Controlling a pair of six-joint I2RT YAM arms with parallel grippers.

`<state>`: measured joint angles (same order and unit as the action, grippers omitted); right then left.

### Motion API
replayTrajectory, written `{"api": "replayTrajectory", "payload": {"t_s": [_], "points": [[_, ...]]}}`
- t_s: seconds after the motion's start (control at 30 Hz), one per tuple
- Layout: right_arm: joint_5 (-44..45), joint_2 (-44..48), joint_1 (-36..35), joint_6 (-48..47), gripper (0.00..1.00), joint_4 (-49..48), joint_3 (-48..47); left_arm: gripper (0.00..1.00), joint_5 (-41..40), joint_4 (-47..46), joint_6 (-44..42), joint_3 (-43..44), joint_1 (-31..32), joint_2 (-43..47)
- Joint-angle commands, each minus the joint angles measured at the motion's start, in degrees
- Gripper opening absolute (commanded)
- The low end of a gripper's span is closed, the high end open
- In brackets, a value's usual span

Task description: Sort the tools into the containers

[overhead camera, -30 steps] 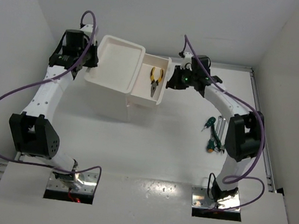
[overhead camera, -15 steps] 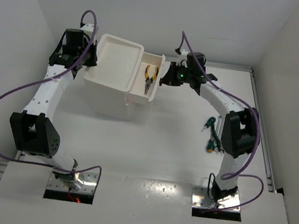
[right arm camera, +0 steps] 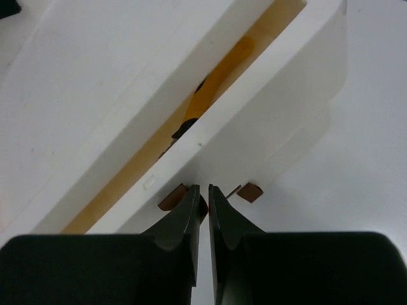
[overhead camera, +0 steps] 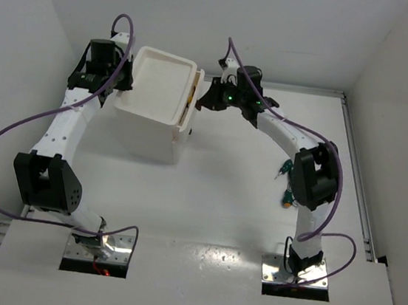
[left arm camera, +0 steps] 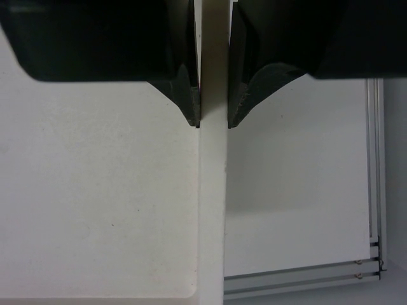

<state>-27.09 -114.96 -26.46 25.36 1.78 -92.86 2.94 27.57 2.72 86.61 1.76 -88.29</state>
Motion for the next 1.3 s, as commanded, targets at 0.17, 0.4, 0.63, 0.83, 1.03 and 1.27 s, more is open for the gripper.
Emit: {"api": "replayTrajectory", "payload": {"t_s": [0.17, 0.4, 0.63, 0.83, 1.03, 1.27], "points": [[-6.74, -4.30, -3.25, 4.33, 0.11, -8.45, -6.10, 0.00, 6.82, 3.36, 0.18, 0.58, 3.87, -2.68], [-13.50, -5.37, -3.78, 12.06, 0.22, -16.96, -4.62, 0.00, 6.82, 3.36, 0.18, 0.06, 3.87, -2.15], [-11.50, 0.60, -1.06, 8.59, 0.56, -14.37, 0.39, 0.00, 5.59, 3.36, 0.18, 0.05, 3.87, -2.15], [-14.90, 5.70, 2.73, -2.69, 0.56, -7.24, 6.20, 0.00, 5.06, 3.36, 0.71, 0.58, 3.87, -2.68], [-21.94, 7.03, 3.96, -12.35, 0.54, -9.94, 17.87, 0.00, 5.06, 3.36, 0.71, 1.10, 3.87, -3.73], [-25.12, 4.15, 3.96, -16.39, 0.56, -24.18, 25.36, 0.00, 5.58, 3.89, 0.18, 1.63, 3.87, -4.26]]}}
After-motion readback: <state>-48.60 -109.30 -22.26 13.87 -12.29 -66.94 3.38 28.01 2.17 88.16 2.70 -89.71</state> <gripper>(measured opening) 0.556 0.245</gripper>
